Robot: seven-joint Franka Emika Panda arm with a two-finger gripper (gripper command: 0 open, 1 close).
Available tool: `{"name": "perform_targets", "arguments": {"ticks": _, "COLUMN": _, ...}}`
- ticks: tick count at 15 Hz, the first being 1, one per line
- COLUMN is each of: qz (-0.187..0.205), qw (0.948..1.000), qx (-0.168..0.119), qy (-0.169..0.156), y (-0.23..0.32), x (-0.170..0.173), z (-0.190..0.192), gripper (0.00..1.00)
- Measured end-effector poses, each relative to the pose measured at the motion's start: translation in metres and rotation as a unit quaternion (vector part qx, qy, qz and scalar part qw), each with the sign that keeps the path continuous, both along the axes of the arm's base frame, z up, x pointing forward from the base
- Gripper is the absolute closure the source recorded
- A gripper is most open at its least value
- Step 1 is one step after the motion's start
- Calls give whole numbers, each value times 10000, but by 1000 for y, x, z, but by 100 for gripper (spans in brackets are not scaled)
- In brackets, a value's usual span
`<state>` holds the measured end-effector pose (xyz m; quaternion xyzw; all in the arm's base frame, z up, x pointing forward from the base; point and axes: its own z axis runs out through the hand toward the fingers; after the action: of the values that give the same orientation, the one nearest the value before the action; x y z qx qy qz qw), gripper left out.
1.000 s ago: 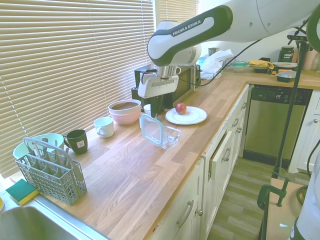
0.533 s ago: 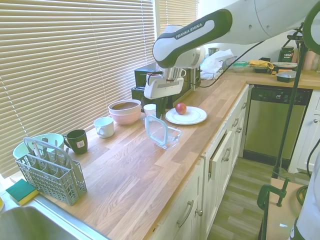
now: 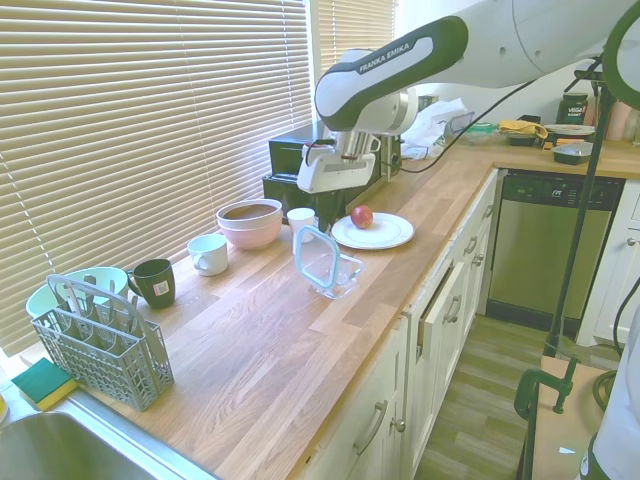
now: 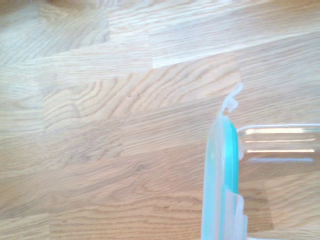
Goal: Cover the lid of the food container
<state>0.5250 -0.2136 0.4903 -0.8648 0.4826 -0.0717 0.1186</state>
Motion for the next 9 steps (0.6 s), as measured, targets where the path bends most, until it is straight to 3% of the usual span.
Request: {"name": "perform_targets", "arguments": {"ticks": 9, "qz": -41, "qw": 10000, "qx": 61, "qy": -51, "y": -21, "x": -12, "z": 4, "gripper": 100}}
